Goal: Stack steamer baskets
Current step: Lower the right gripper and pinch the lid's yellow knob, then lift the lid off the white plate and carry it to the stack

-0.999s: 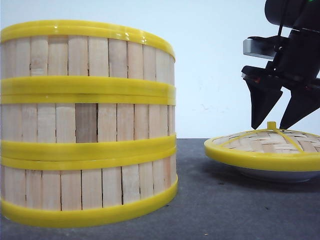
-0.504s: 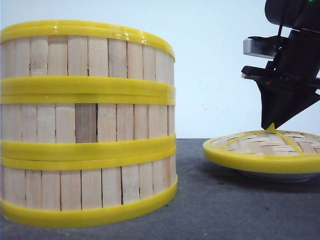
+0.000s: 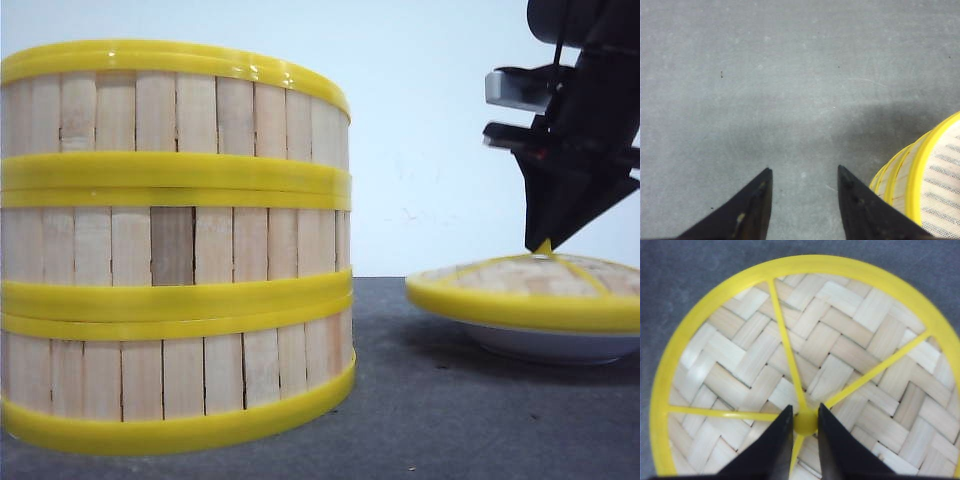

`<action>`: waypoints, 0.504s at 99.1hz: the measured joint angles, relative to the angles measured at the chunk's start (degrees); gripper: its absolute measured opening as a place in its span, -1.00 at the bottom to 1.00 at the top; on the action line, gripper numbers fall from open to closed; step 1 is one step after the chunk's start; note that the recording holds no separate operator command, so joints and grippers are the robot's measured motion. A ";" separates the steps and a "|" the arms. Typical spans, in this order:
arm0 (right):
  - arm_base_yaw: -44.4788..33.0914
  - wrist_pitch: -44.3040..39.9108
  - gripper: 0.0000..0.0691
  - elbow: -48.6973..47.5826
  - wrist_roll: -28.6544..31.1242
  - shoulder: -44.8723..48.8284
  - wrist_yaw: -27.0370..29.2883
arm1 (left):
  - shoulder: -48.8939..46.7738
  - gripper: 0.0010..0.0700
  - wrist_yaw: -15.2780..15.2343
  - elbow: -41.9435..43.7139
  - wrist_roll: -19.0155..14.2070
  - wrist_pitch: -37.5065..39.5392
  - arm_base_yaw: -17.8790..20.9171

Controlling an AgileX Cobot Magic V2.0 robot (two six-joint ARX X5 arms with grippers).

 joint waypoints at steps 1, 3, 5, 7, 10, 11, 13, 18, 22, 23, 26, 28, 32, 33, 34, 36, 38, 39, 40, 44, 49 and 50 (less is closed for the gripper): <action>0.00 -0.35 -0.84 0.44 0.00 0.00 0.00 | 0.00 -0.34 0.00 0.00 0.00 0.00 0.00; 0.00 -1.09 -0.84 1.36 -0.04 0.00 0.00 | 0.00 -0.34 0.00 0.00 0.00 0.00 0.00; 0.00 -1.95 -0.84 2.40 -0.11 0.00 0.00 | 0.00 -0.34 0.00 0.00 0.00 0.00 0.00; 0.00 -2.84 -0.84 3.54 -0.17 0.00 0.02 | 0.00 -0.34 0.00 0.00 0.00 0.00 0.00; 0.00 -4.00 -0.84 5.29 -0.26 0.00 0.02 | 0.00 -0.34 0.00 0.00 0.00 0.00 0.00; 0.00 -4.39 -0.84 5.88 -0.31 0.00 0.02 | 0.00 -0.34 0.00 0.00 0.00 0.00 0.00; 0.00 -5.25 -0.84 7.15 -0.35 0.00 0.02 | 0.00 -0.34 0.00 0.00 0.00 -0.02 0.00; 0.02 -7.52 -0.84 10.29 -0.44 0.00 -0.02 | 0.00 -0.34 0.00 0.00 0.00 0.00 0.00; 0.02 -9.66 -0.84 12.85 -0.83 0.00 -0.46 | 0.00 -0.34 0.00 0.00 0.00 -0.02 0.00; 0.02 -10.21 -0.84 13.49 -0.90 0.00 -0.63 | 0.00 -0.34 0.00 0.00 0.00 -0.02 0.00; 0.02 -11.80 -0.84 15.32 -1.22 0.00 -1.16 | 0.00 -0.34 0.00 0.00 0.00 -0.02 0.00; 0.02 -12.83 -0.84 16.59 -1.36 0.00 -1.53 | 0.00 -0.34 0.00 0.00 0.00 -0.02 0.00; 0.04 -15.06 -0.84 19.32 -1.70 0.00 -2.80 | 0.00 -0.34 0.00 0.00 0.00 0.00 0.00; 0.07 -15.54 -0.84 19.96 -1.75 0.00 -3.10 | 0.00 -0.34 0.00 0.00 0.00 0.00 0.00; 0.09 -16.02 -0.84 20.57 -1.79 0.00 -3.37 | 0.00 -0.34 0.00 0.00 0.00 0.00 0.00; 0.17 -16.92 -0.84 21.79 -1.90 0.00 -3.91 | 0.00 -0.34 0.00 0.00 0.00 -0.02 0.00; 0.31 -17.70 -0.84 22.97 -1.95 0.00 -4.42 | 0.00 -0.34 0.00 0.00 0.00 -0.02 0.00; 0.39 -18.12 -0.84 23.56 -2.01 0.00 -4.61 | 0.00 -0.34 0.00 0.00 0.00 -0.02 0.00; 0.46 -18.51 -0.84 24.20 -2.03 0.00 -4.87 | 0.00 -0.34 0.00 0.00 0.00 -0.02 0.00; 0.90 -19.89 -0.84 26.53 -2.29 0.00 -5.57 | 0.00 -0.34 0.00 0.00 0.00 -0.02 0.00; 1.66 -21.40 -0.84 29.44 -2.45 0.00 -5.79 | 0.00 -0.34 0.00 0.00 0.00 -0.02 0.00; 1.86 -21.66 -0.84 30.03 -2.49 0.00 -5.81 | 0.00 -0.34 0.00 0.00 0.00 -0.02 0.00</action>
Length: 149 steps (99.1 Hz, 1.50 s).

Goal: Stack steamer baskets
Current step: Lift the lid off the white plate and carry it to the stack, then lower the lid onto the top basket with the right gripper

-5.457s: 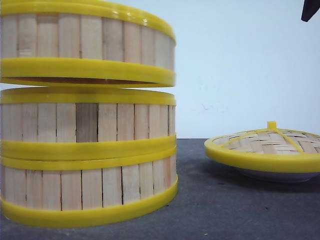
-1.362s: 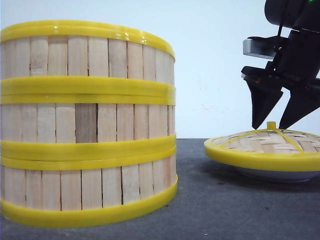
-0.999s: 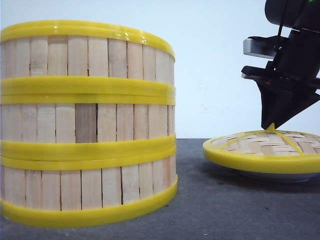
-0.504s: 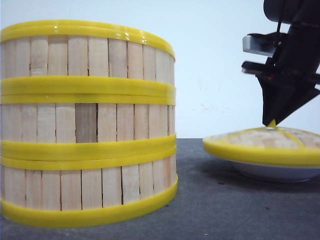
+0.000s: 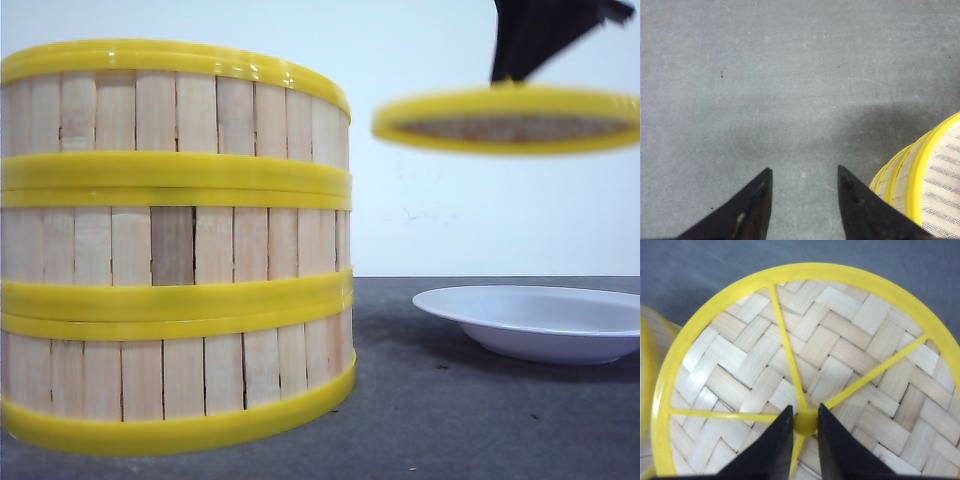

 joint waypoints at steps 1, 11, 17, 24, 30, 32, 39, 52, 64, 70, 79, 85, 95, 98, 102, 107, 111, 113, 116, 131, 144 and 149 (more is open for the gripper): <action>0.20 -0.28 -0.84 0.59 -0.07 0.00 -0.04 | 0.00 -0.34 0.00 0.00 0.00 0.00 0.00; 2.23 -2.62 -0.84 5.79 -0.26 0.02 -1.79 | 0.00 -0.34 0.00 0.00 0.00 0.00 0.00; 4.02 -4.26 -0.84 8.96 -0.31 0.37 -2.82 | 0.00 -0.34 0.00 0.00 0.00 0.04 0.00; 6.71 -5.49 -0.84 12.33 -0.31 1.40 -2.93 | 0.00 -0.34 0.00 0.00 0.00 0.13 0.00; 9.25 -6.03 -0.84 14.82 -0.33 2.71 -2.97 | 0.00 -0.34 0.00 0.00 0.00 0.17 0.00; 10.10 -6.23 -0.84 15.58 -0.33 3.32 -2.97 | 0.00 -0.34 0.00 0.00 0.00 0.15 0.00; 13.14 -6.84 -0.84 18.03 -0.35 5.60 -2.99 | 0.00 -0.34 0.00 0.00 0.00 0.20 0.00; 17.90 -7.63 -0.84 21.77 -0.42 10.03 -2.99 | 0.00 -0.34 0.00 0.00 0.00 0.17 0.00; 21.59 -8.37 -0.84 24.85 -0.92 13.92 -2.69 | 0.00 -0.34 0.00 0.00 0.00 0.20 0.00; 23.21 -8.26 -0.84 25.83 -1.38 15.39 -2.56 | 0.00 -0.34 0.02 0.00 0.00 0.20 0.00; 25.49 -8.24 -0.84 26.38 -1.99 16.79 -2.49 | 0.00 -0.34 0.00 0.00 0.00 0.20 0.00; 26.71 -8.31 -0.84 26.40 -2.23 17.40 -2.47 | 0.00 -0.34 0.00 0.00 0.00 0.20 0.00; 28.17 -8.31 -0.84 26.40 -2.45 18.21 -2.47 | 0.00 -0.34 0.00 0.00 0.00 0.20 0.00; 28.59 -8.24 -0.84 26.40 -2.51 18.36 -2.47 | 0.00 -0.34 0.00 0.00 0.00 0.20 0.00; 29.07 -8.13 -0.84 26.40 -2.69 18.58 -2.36 | 0.00 -0.34 0.00 0.00 0.00 0.20 0.00; 29.68 -7.63 -0.84 26.40 -2.86 18.75 -1.92 | 0.00 -0.34 0.00 0.00 0.00 0.20 0.00; 30.05 -7.08 -0.84 26.40 -2.97 18.80 -1.33 | 0.00 -0.34 0.00 0.00 0.00 0.20 0.00; 30.25 -6.84 -0.84 26.40 -3.04 18.82 -1.14 | 0.00 -0.34 0.00 0.00 0.00 0.17 0.00; 30.56 -6.56 -0.84 26.40 -3.10 18.82 -1.05 | 0.00 -0.34 0.00 0.00 0.00 0.20 0.00; 31.32 -6.08 -0.84 26.58 -3.41 19.17 -0.94 | 0.00 -0.34 0.00 0.00 0.00 0.20 0.00; 31.95 -6.23 -0.84 26.60 -3.48 20.11 -0.96 | 0.00 -0.34 0.00 0.00 0.00 0.20 0.00; 32.26 -6.36 -0.84 26.60 -3.52 20.50 -0.92 | 0.00 -0.34 -0.02 0.00 0.00 0.17 0.00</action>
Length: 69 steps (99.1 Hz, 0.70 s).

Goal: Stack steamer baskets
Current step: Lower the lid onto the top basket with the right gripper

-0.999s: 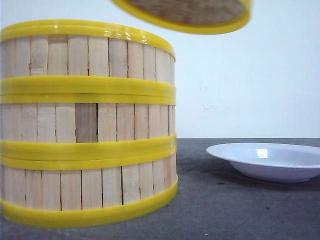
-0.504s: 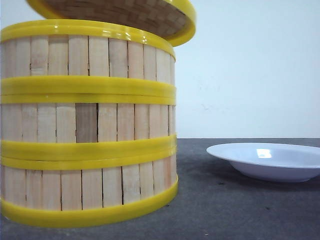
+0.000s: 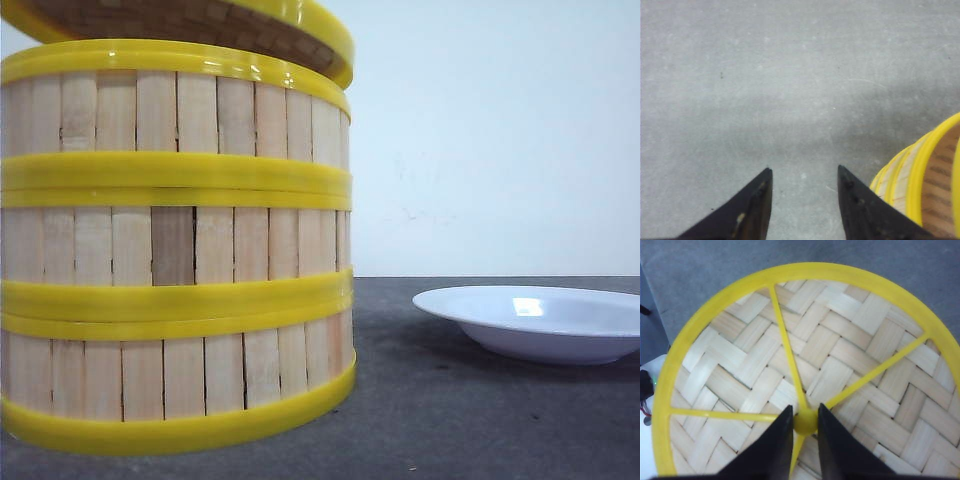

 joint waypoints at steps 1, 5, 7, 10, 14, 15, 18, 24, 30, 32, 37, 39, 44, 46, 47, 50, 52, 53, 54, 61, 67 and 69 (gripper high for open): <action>0.00 -0.07 -0.84 0.00 0.00 0.09 -0.02 | 0.00 -0.34 0.02 0.00 0.00 0.00 0.00; 0.07 -0.31 -0.84 0.00 -0.11 0.42 0.00 | 0.00 -0.34 0.04 0.00 0.00 0.00 0.00; 0.07 -0.39 -0.84 0.00 -0.17 0.57 0.00 | 0.00 -0.34 0.04 0.00 0.00 0.00 0.00; 0.20 -0.50 -0.84 0.00 -0.22 0.81 0.02 | 0.00 -0.34 0.02 0.00 0.00 0.00 0.00; 0.31 -0.66 -0.84 0.00 -0.31 1.03 0.15 | 0.00 -0.34 0.02 0.00 0.00 0.02 0.00; 0.35 -0.70 -0.84 0.00 -0.33 1.09 0.20 | 0.00 -0.34 0.02 0.00 0.00 0.02 0.00; 0.39 -0.85 -0.84 0.00 -0.35 1.18 0.24 | 0.00 -0.34 0.04 0.00 0.00 0.00 0.00; 0.55 -1.05 -0.84 0.00 -0.39 1.36 0.22 | 0.02 -0.34 0.02 0.00 0.00 0.02 0.00; 0.74 -1.09 -0.84 0.00 -0.52 1.36 1.07 | 0.02 -0.34 0.02 0.00 0.00 0.00 0.00; 0.79 -1.07 -0.84 0.00 -0.66 1.36 1.55 | 0.02 -0.34 0.02 0.00 0.00 0.02 0.00; 0.87 -1.09 -0.84 0.00 -0.83 1.36 2.64 | 0.02 -0.34 0.02 0.00 0.00 0.00 0.00; 0.87 -1.09 -0.84 0.00 -0.92 1.36 2.99 | 0.02 -0.34 0.04 0.00 0.00 0.02 0.00; 0.85 -1.14 -0.84 0.00 -1.07 1.36 3.08 | 0.02 -0.34 0.04 0.02 0.00 0.00 0.00; 0.85 -1.16 -0.84 0.00 -1.14 1.36 3.15 | 0.02 -0.34 0.02 0.00 0.00 0.00 0.00; 0.83 -1.16 -0.84 0.00 -1.20 1.36 3.17 | 0.02 -0.34 0.02 0.00 0.00 0.00 0.00; 0.83 -1.25 -0.84 0.00 -1.27 1.36 3.19 | 0.02 -0.34 0.02 0.00 0.00 0.00 0.00; 0.83 -1.31 -0.84 0.00 -1.36 1.36 3.19 | 0.02 -0.34 0.02 0.00 0.00 0.02 0.00; 0.85 -1.33 -0.84 0.00 -1.40 1.36 3.19 | 0.02 -0.34 0.02 0.00 0.00 0.02 0.00; 0.85 -1.36 -0.84 0.00 -1.42 1.36 3.19 | 0.02 -0.34 0.02 0.00 0.00 0.02 0.00; 0.85 -1.38 -0.84 0.00 -1.49 1.36 3.17 | 0.02 -0.34 0.04 0.00 0.00 0.00 0.00; 0.85 -1.38 -0.84 0.00 -1.49 1.36 3.17 | 0.02 -0.34 0.02 0.00 0.00 0.00 0.00; 0.85 -1.38 -0.84 0.00 -1.51 1.36 3.19 | 0.02 -0.34 0.02 0.00 0.00 0.00 0.00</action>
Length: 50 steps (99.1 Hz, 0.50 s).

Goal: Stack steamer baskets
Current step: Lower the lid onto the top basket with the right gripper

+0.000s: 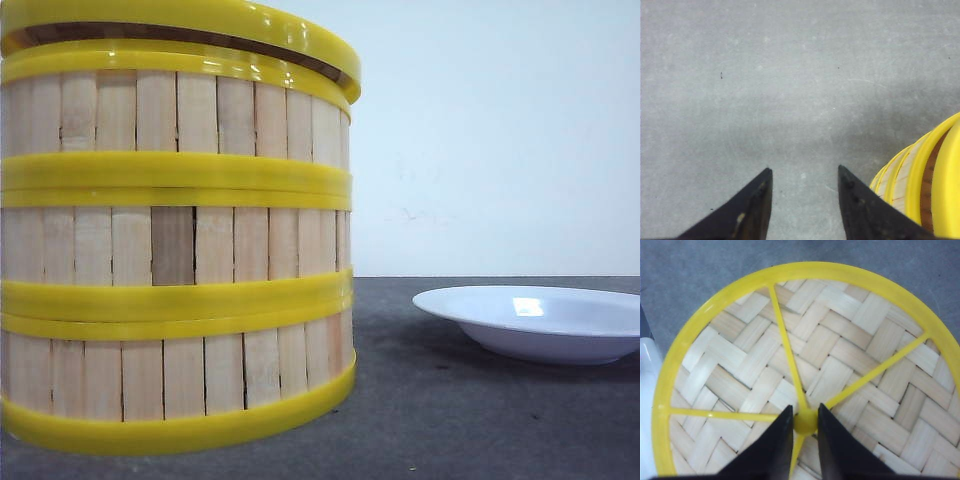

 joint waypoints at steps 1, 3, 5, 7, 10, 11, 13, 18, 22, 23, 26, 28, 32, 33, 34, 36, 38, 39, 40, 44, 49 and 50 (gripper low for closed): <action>0.00 0.00 -0.84 0.00 0.00 0.00 -0.02 | 0.00 -0.34 0.00 0.00 0.00 0.02 0.00; 0.00 0.00 -0.84 0.00 -0.02 0.00 -0.02 | 0.00 -0.34 0.00 0.00 0.00 0.02 0.00; 0.00 0.02 -0.84 0.00 -0.09 0.02 -0.02 | 0.00 -0.34 0.00 0.00 0.00 0.00 0.00; 0.02 0.04 -0.84 0.00 -0.11 0.11 -0.02 | 0.00 -0.34 0.00 0.00 0.00 0.02 0.00; 0.07 0.07 -0.84 0.00 -0.13 0.20 -0.04 | 0.00 -0.34 0.00 0.00 0.00 0.02 0.00; 0.07 0.07 -0.84 0.00 -0.13 0.24 -0.04 | 0.00 -0.34 0.00 0.00 0.00 0.02 0.00; 0.09 0.04 -0.84 0.00 -0.13 0.31 -0.04 | 0.00 -0.34 0.02 0.00 0.00 0.02 0.00; 0.13 0.02 -0.84 0.00 -0.17 0.66 -0.07 | 0.00 -0.34 0.02 0.00 0.00 0.02 0.00; 0.24 0.15 -0.84 0.00 -0.20 1.05 -0.13 | 0.00 -0.34 0.00 0.00 0.00 0.00 0.00; 0.24 0.17 -0.84 0.00 -0.22 1.14 -0.17 | 0.00 -0.34 0.00 0.00 0.00 0.00 0.00; 0.28 0.17 -0.84 0.00 -0.26 1.42 -0.22 | 0.00 -0.34 -0.04 0.00 0.00 0.07 0.00; 0.28 0.20 -0.84 0.00 -0.31 1.57 -0.24 | 0.00 -0.34 -0.02 0.00 0.00 0.07 0.00; 0.33 0.72 -0.84 0.00 -0.31 1.81 -0.28 | 0.00 -0.34 0.02 0.00 0.00 0.00 0.00; 0.35 0.87 -0.84 0.00 -0.33 1.86 -0.28 | 0.00 -0.34 0.02 0.00 0.00 0.00 0.00; 0.37 1.03 -0.84 0.00 -0.33 1.88 -0.26 | 0.00 -0.34 0.02 0.00 0.00 0.00 0.00; 0.46 1.14 -0.84 0.00 -0.33 1.97 -0.22 | 0.00 -0.34 0.00 0.00 0.00 0.04 0.00; 0.48 1.14 -0.84 0.00 -0.33 2.01 -0.22 | 0.00 -0.34 -0.02 0.00 0.00 0.07 0.00; 0.50 1.14 -0.84 0.00 -0.33 2.05 -0.22 | 0.00 -0.34 -0.02 0.00 0.00 0.07 0.00; 0.50 1.16 -0.84 0.02 -0.33 2.05 -0.20 | 0.00 -0.34 -0.02 0.00 0.00 0.07 0.00; 0.50 1.16 -0.84 0.02 -0.33 2.14 -0.15 | 0.00 -0.34 0.02 0.00 0.00 0.04 0.00; 0.55 1.16 -0.84 0.02 -0.33 2.32 0.17 | 0.00 -0.34 0.00 0.00 0.00 0.04 0.00; 0.55 1.16 -0.84 0.02 -0.33 2.36 0.28 | 0.00 -0.34 0.00 0.00 0.00 0.04 0.00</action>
